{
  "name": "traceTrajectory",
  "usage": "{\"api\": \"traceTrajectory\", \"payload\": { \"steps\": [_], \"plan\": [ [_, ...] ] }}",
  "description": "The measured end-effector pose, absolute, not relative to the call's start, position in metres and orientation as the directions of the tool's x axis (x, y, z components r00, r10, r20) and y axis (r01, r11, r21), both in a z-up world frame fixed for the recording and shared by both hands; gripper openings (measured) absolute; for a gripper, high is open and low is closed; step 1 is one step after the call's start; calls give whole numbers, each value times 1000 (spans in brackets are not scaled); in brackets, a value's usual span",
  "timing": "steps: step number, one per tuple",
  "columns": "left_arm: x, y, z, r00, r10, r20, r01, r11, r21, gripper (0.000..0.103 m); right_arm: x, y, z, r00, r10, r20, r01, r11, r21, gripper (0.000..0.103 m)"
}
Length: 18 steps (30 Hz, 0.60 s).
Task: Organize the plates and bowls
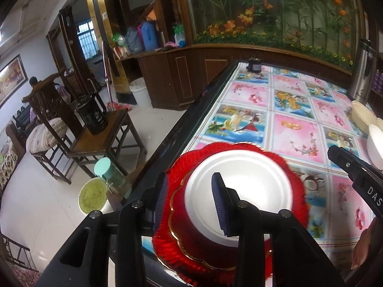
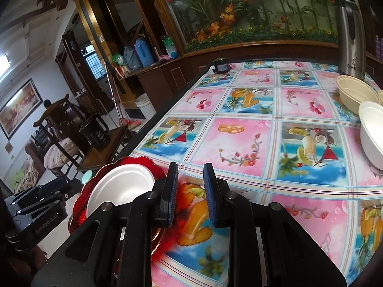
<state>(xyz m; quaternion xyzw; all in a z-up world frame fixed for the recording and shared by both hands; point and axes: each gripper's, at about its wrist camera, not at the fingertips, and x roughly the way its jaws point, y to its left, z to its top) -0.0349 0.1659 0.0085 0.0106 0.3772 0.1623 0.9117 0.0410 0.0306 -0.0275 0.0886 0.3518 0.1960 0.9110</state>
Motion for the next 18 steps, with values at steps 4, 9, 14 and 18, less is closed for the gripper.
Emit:
{"api": "traceTrajectory", "payload": {
  "steps": [4,9,14,18],
  "plan": [
    [-38,144,21,689,296,-661,-262,953,154,39,36,11,-20,696,419,-583,-279,906,317,22],
    [-35,110,33,718,277,-638,-213,961,178,42,30,-19,-11,723,411,-554,-253,905,341,22],
    [-23,69,41,739,231,-633,-142,972,188,50,25,-65,-3,760,384,-525,-205,907,367,22],
    [-4,29,39,723,83,-686,-11,994,110,61,16,-120,7,805,331,-493,-145,914,379,22]
  ]
}}
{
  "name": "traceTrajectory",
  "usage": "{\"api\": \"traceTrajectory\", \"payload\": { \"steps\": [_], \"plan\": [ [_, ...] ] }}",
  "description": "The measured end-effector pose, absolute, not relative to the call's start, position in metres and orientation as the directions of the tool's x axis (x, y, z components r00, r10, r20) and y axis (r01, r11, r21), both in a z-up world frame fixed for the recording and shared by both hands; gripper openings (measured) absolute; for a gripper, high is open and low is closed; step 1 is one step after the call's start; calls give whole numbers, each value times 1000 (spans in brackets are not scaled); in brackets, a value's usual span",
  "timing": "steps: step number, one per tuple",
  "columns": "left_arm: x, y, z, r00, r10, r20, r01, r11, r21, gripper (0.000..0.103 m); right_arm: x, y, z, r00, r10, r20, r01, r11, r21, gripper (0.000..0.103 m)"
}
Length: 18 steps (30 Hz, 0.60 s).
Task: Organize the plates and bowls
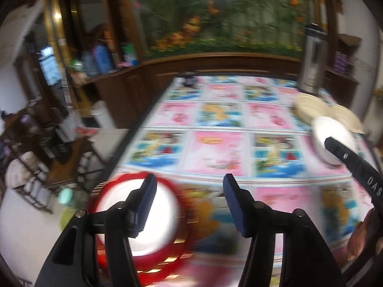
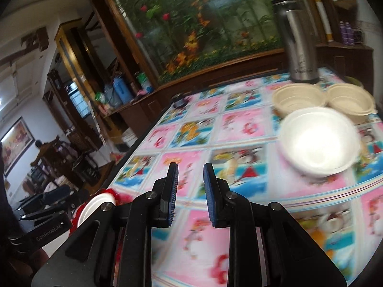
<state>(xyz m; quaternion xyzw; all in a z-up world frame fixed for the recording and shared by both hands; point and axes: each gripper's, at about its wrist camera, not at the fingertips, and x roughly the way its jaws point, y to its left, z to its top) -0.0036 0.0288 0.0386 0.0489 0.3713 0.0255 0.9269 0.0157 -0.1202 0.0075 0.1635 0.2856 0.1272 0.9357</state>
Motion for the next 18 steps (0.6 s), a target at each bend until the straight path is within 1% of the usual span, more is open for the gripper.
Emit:
{"api": "traceTrajectory", "payload": {
  "steps": [1,2,4,7,10,13,15,18],
  "plan": [
    [2,17,35,712,51,-700,22,995,95,62,12,-138,11,821,304,-484,-119,919,377,24],
    [8,6,32,698,18,-716,54,996,78,64,8,-155,14,834,279,-477,-92,921,378,31],
    [18,-14,24,660,-49,-750,110,993,31,66,-2,-201,19,862,212,-460,-14,918,397,41],
    [38,-43,11,595,-112,-796,156,988,-23,66,-15,-255,23,881,117,-459,91,909,406,41],
    [56,-66,6,580,-110,-807,152,988,-25,66,-16,-301,23,866,63,-497,168,898,407,41],
    [70,-89,9,589,-97,-802,149,989,-10,66,-4,-327,19,840,93,-535,181,882,436,41],
    [77,-99,11,595,-105,-797,156,988,-13,66,11,-336,13,821,125,-558,175,874,454,41],
    [94,-112,11,600,-82,-795,142,990,5,67,32,-338,2,792,166,-588,175,860,479,41]
  ]
}}
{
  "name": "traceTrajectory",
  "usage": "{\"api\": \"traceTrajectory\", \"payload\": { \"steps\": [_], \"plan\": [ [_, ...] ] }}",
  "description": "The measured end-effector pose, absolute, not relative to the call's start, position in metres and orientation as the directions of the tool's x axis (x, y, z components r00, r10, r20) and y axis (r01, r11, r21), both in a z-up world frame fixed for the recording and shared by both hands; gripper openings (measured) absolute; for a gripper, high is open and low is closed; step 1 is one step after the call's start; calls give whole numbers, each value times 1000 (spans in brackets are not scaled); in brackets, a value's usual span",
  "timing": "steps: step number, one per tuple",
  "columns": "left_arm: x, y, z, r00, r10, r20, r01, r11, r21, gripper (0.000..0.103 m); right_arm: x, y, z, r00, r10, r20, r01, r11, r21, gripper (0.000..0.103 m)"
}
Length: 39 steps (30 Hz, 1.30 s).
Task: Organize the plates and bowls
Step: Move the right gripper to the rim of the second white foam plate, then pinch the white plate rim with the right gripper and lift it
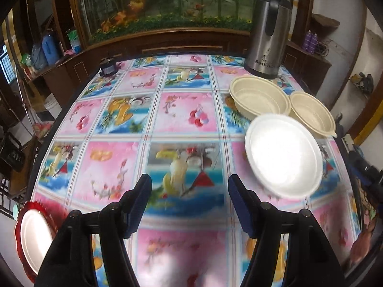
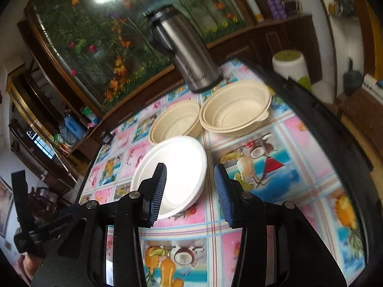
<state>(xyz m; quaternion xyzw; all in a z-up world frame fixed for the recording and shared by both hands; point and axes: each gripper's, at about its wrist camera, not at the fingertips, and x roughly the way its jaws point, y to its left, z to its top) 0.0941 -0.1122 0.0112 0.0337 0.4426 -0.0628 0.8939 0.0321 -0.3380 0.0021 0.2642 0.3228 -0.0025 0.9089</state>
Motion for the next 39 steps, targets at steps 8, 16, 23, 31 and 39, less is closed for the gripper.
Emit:
{"api": "traceTrajectory", "payload": {
  "steps": [8,16,23,31,39],
  "plan": [
    [134,-132,-11,570,-43,-820,92,996,12,68,67,-333,-26,741,178,-648,197,864,463,41],
    [143,-151,-15,588,-72,-806,94,995,-20,69,70,-332,-34,736,179,-653,196,867,458,41],
    [147,-162,-28,568,-94,-817,110,993,-37,69,79,-325,-41,716,156,-680,203,886,417,41],
    [143,-166,-36,556,-122,-822,121,991,-65,70,81,-324,-47,720,138,-680,218,885,411,41],
    [144,-171,-44,534,-150,-832,139,986,-88,70,83,-321,-48,718,155,-679,211,881,424,41]
  ]
}}
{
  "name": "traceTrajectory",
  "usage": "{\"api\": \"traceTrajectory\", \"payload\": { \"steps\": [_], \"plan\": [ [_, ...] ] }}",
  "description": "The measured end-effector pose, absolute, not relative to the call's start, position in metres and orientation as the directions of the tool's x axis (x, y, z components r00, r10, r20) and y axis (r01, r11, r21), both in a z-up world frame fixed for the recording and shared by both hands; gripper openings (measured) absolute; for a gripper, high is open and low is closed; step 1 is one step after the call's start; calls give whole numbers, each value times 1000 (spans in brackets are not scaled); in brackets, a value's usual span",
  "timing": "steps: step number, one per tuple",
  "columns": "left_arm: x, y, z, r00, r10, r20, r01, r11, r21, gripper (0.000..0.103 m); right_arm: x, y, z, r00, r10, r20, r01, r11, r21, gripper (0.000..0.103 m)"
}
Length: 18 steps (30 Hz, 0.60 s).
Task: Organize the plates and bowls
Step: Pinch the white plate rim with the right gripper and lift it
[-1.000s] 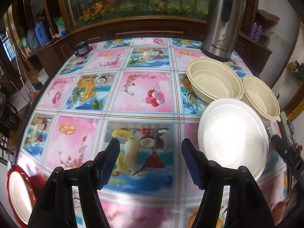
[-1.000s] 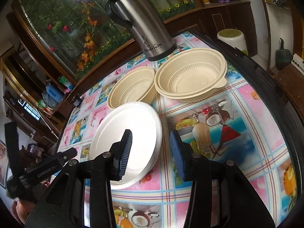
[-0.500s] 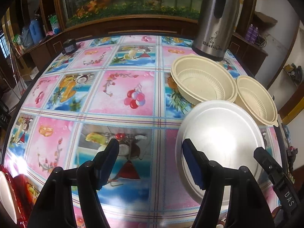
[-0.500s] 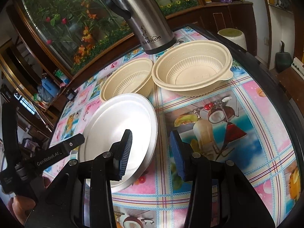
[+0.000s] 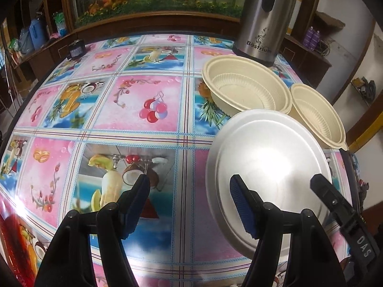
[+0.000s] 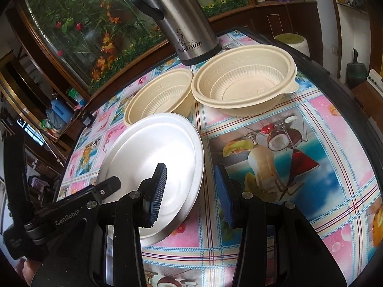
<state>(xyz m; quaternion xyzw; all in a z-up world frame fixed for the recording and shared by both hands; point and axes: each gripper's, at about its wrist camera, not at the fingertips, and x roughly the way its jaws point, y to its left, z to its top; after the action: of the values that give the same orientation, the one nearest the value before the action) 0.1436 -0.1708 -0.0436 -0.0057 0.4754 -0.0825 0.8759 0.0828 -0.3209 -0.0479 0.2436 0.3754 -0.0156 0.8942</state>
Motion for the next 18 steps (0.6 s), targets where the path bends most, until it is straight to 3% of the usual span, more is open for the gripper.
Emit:
{"api": "traceTrajectory", "payload": {
  "steps": [10,14,18],
  "plan": [
    [147,-169,-44,531,-165,-831,144,984,-103,69,63,-376,-32,814,89,-574,301,780,549,41],
    [148,-169,-47,529,-167,-832,145,984,-106,69,60,-391,-40,815,113,-568,330,715,616,41],
    [148,-170,-50,521,-175,-836,151,982,-111,69,76,-362,-41,776,192,-601,257,773,579,41]
  ]
}}
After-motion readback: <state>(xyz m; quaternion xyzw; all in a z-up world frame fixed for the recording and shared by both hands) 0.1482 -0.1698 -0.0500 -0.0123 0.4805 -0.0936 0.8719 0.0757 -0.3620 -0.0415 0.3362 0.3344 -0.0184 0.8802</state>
